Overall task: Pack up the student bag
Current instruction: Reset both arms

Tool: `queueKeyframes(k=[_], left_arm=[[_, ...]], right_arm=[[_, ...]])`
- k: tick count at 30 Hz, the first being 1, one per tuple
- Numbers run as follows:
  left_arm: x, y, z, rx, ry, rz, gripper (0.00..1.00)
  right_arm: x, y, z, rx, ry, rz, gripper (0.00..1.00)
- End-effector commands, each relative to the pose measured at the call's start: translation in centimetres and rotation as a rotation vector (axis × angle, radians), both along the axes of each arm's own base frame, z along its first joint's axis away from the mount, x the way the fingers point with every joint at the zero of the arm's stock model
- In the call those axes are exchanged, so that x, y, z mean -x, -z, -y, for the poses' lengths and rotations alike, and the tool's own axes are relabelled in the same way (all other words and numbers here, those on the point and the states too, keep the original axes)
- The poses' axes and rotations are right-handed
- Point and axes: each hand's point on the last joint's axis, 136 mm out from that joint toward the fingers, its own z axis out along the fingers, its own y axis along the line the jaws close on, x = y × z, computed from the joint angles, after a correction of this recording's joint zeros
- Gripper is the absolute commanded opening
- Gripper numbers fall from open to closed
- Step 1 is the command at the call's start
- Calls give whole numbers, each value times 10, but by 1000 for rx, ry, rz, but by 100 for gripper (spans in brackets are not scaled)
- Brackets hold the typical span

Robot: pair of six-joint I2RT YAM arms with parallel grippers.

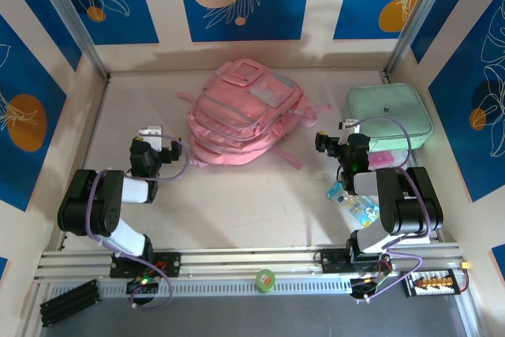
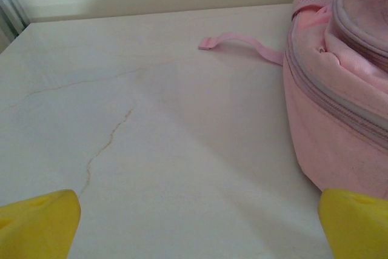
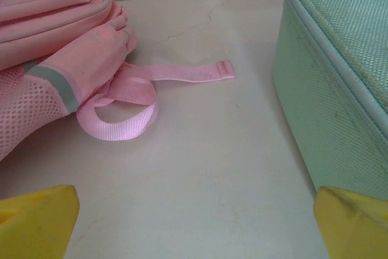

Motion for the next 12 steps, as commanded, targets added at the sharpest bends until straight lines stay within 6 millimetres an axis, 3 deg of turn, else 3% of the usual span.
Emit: queueKeyframes(k=[1,12], left_arm=[[-5,-1,2,-25,-6,-5,100],[-5,-1,4,-48,-18,-9,100]], right_arm=[[-5,-7,-2,-12,-7,20,99],[-5,-7,-2,-12,-6,23,99]])
